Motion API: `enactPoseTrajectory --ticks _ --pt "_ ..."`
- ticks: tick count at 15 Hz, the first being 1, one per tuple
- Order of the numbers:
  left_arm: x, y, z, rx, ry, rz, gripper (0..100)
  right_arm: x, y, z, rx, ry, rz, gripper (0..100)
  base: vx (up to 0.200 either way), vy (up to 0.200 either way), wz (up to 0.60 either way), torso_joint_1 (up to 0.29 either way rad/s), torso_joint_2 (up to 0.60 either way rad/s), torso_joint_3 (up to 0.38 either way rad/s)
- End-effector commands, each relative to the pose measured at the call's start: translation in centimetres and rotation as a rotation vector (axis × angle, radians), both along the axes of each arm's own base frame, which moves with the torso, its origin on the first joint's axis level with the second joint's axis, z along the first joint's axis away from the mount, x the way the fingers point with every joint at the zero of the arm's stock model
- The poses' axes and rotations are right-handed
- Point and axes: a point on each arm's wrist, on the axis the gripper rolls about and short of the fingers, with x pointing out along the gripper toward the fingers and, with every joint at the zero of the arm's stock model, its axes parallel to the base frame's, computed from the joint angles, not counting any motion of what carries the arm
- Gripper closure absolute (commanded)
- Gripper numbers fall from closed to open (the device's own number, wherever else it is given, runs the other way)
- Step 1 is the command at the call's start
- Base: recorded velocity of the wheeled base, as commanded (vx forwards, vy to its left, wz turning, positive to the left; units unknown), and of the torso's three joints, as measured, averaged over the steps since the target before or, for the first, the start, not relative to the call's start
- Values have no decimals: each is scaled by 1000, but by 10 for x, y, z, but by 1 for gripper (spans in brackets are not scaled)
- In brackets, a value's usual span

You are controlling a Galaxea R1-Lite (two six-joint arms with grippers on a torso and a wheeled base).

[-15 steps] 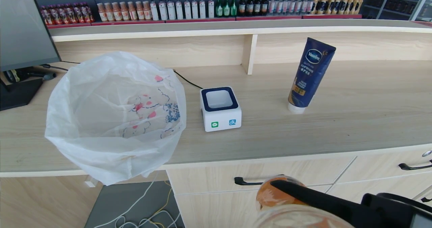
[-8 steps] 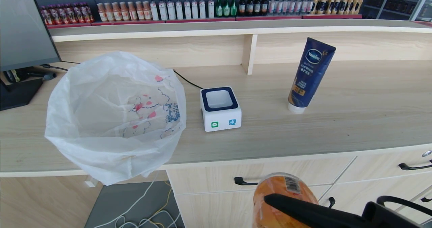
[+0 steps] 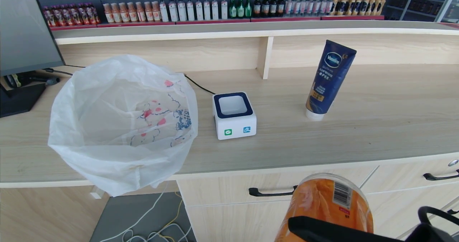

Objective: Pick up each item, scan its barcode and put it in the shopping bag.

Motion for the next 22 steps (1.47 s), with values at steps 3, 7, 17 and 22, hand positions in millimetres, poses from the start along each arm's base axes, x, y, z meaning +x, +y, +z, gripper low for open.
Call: enactPoseTrajectory --ticks 3,7,17,22 --pt "0 0 0 0 0 -2 0 0 5 6 -9 -85 -7 100 0 0 0 0 0 0" --pt "0 0 0 0 0 0 0 -1 16 8 -36 -158 -9 100 0 0 0 0 0 0" --pt "0 0 0 0 0 0 0 -6 47 10 -101 -342 -15 100 0 0 0 0 0 0" --pt "0 0 0 0 0 -2 0 -6 45 16 -62 -421 -49 100 0 0 0 0 0 0"
